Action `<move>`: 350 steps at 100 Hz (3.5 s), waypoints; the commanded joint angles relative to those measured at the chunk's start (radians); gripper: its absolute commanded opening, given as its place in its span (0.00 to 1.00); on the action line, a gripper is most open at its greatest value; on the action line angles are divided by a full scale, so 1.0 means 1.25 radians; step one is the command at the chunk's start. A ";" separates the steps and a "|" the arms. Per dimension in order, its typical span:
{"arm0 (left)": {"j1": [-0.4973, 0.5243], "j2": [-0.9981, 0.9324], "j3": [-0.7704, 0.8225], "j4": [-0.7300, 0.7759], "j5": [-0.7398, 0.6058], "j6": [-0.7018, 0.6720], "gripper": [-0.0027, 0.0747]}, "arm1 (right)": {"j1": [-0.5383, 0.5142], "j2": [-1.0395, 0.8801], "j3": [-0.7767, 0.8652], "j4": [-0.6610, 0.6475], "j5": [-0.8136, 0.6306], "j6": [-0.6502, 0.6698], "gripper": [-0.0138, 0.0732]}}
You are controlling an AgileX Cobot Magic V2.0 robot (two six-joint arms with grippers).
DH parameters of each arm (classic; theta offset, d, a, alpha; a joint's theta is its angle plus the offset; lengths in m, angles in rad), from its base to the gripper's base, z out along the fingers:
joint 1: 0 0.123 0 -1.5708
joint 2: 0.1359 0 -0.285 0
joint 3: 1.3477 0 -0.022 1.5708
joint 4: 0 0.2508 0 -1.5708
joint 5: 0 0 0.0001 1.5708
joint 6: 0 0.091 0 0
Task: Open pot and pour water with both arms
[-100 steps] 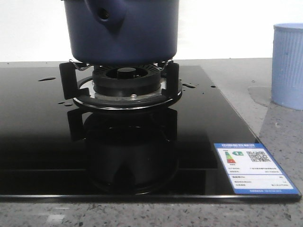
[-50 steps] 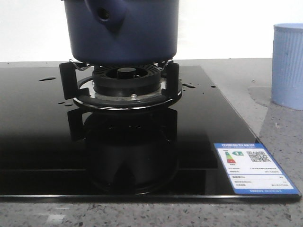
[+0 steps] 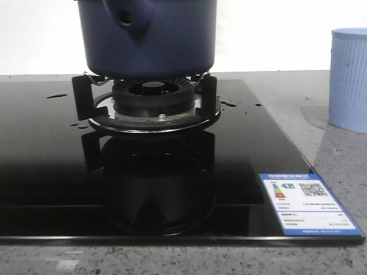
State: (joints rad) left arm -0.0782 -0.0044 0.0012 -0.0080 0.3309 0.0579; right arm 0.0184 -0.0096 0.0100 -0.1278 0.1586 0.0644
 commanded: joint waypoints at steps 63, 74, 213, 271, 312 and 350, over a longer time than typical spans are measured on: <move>0.000 -0.020 0.025 -0.670 -0.285 -0.010 0.01 | -0.005 -0.013 0.021 0.179 -0.216 0.024 0.07; 0.000 -0.020 0.016 -0.723 -0.265 -0.010 0.01 | -0.005 -0.013 0.010 0.304 -0.250 0.024 0.07; 0.000 0.499 -0.541 -0.753 0.358 0.383 0.58 | -0.005 0.246 -0.555 0.296 0.512 0.011 0.07; 0.000 0.716 -0.671 -1.197 0.582 0.900 0.49 | -0.005 0.246 -0.555 0.296 0.523 -0.020 0.07; -0.018 0.793 -0.710 -1.231 0.439 1.274 0.89 | -0.005 0.246 -0.555 0.294 0.512 -0.028 0.07; -0.074 0.959 -0.792 -1.306 0.414 1.396 0.89 | -0.005 0.246 -0.555 0.294 0.485 -0.028 0.07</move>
State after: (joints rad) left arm -0.1648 1.1560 -0.9168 -1.5362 0.8453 1.7944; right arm 0.0184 0.2776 -0.6506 0.2406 0.8429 0.0425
